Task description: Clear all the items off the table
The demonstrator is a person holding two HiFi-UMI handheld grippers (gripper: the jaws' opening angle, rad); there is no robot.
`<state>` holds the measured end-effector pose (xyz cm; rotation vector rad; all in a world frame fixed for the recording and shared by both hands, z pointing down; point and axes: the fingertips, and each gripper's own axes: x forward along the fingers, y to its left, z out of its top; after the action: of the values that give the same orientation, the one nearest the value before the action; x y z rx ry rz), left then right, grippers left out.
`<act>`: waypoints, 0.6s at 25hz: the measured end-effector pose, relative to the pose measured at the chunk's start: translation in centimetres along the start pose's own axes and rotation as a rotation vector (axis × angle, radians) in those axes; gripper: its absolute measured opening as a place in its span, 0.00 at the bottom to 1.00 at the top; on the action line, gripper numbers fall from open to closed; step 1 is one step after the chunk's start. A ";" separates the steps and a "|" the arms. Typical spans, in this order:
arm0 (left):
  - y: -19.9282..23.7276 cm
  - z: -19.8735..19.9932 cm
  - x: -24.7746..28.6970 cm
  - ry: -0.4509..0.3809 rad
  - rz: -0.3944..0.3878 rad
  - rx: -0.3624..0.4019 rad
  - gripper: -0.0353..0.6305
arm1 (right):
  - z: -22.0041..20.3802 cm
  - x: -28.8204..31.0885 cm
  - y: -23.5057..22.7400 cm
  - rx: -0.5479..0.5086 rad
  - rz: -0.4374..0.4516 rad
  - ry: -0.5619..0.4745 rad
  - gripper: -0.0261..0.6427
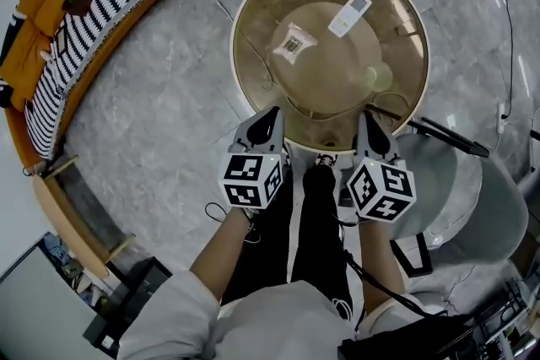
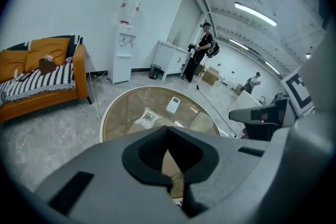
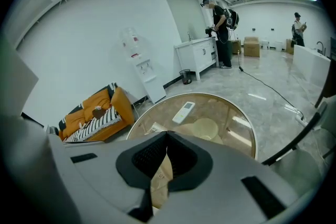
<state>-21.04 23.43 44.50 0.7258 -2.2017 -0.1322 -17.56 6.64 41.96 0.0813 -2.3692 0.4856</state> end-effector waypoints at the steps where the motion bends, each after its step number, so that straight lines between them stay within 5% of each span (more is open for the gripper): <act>1: 0.2 0.0 0.3 -0.003 0.001 -0.001 0.06 | -0.2 0.3 -0.1 0.003 -0.001 -0.001 0.07; 8: -0.6 0.2 2.0 -0.010 -0.051 0.022 0.07 | -0.4 1.4 -0.9 0.017 -0.015 -0.012 0.08; 11: -0.5 0.4 3.2 -0.001 -0.066 0.036 0.21 | -0.3 2.2 -1.0 0.018 -0.019 -0.015 0.08; 15: 0.2 0.6 5.4 0.012 -0.058 0.068 0.24 | -0.7 3.1 -1.5 0.023 -0.025 -0.013 0.08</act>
<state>-24.37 20.60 47.67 0.8262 -2.1836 -0.0820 -19.20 5.76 44.96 0.1253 -2.3724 0.5017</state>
